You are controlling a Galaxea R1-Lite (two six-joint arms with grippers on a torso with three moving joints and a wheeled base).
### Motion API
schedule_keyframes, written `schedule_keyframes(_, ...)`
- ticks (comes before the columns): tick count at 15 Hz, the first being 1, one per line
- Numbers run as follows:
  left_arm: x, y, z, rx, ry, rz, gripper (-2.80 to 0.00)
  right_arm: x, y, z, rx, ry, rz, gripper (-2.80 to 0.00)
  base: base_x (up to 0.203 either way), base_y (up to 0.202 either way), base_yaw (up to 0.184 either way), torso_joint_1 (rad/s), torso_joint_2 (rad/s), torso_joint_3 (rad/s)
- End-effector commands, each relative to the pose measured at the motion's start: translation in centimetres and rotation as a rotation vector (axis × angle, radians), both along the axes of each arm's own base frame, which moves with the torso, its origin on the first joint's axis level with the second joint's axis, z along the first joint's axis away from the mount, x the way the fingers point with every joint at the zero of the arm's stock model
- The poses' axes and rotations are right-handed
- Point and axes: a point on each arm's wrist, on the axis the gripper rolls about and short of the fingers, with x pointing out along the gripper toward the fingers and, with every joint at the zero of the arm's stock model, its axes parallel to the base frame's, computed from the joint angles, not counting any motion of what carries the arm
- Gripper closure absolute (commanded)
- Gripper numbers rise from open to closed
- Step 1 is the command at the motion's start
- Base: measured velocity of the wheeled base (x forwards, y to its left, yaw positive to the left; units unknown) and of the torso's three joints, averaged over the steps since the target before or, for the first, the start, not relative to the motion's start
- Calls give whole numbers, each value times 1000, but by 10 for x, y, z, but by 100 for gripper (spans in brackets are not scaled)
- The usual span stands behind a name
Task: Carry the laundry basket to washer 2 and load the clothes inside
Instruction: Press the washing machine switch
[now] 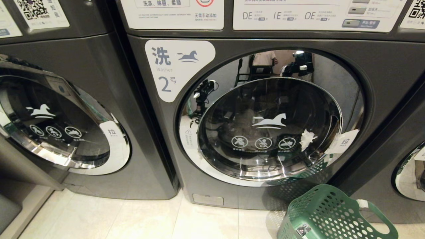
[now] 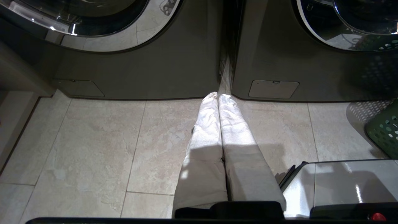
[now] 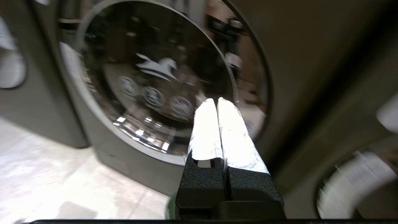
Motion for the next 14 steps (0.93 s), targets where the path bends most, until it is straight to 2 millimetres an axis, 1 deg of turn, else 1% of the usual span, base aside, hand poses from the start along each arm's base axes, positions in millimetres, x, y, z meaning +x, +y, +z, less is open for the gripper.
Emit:
schedule_keyframes(1, 0, 0, 0, -2, 0, -1, 0, 71, 4, 20, -6, 150, 142, 0, 0, 0, 0, 0, 0, 0)
schedule_keyframes(3, 0, 0, 0, -2, 0, 2, 0, 118, 10, 37, 3, 152, 280, 0, 0, 0, 0, 0, 0, 0)
schedule_keyframes(4, 0, 0, 0, -1, 0, 2, 0, 144, 14, 46, 5, 137, 323, 0, 0, 0, 0, 0, 0, 0)
schedule_keyframes(5, 0, 0, 0, -2, 0, 2, 0, 166, 17, 54, 4, 114, 348, 0, 0, 0, 0, 0, 0, 0)
schedule_keyframes(6, 0, 0, 0, -1, 0, 2, 0, 188, 21, 65, 1, 77, 363, 0, 0, 0, 0, 0, 0, 0)
schedule_keyframes(7, 0, 0, 0, -1, 0, 3, 0, 201, 24, 80, -3, 21, 370, 0, 0, 0, 0, 0, 0, 0)
schedule_keyframes(9, 0, 0, 0, -1, 0, 3, 0, 216, 30, 104, 5, -62, 344, 0, 0, 0, 0, 0, 0, 0)
schedule_keyframes(10, 0, 0, 0, -2, -1, 2, 0, 222, 34, 111, 16, -81, 333, 0, 0, 0, 0, 0, 0, 0)
schedule_keyframes(14, 0, 0, 0, -1, -1, 3, 0, 222, 46, 112, 43, -88, 320, 0, 0, 0, 0, 0, 0, 0)
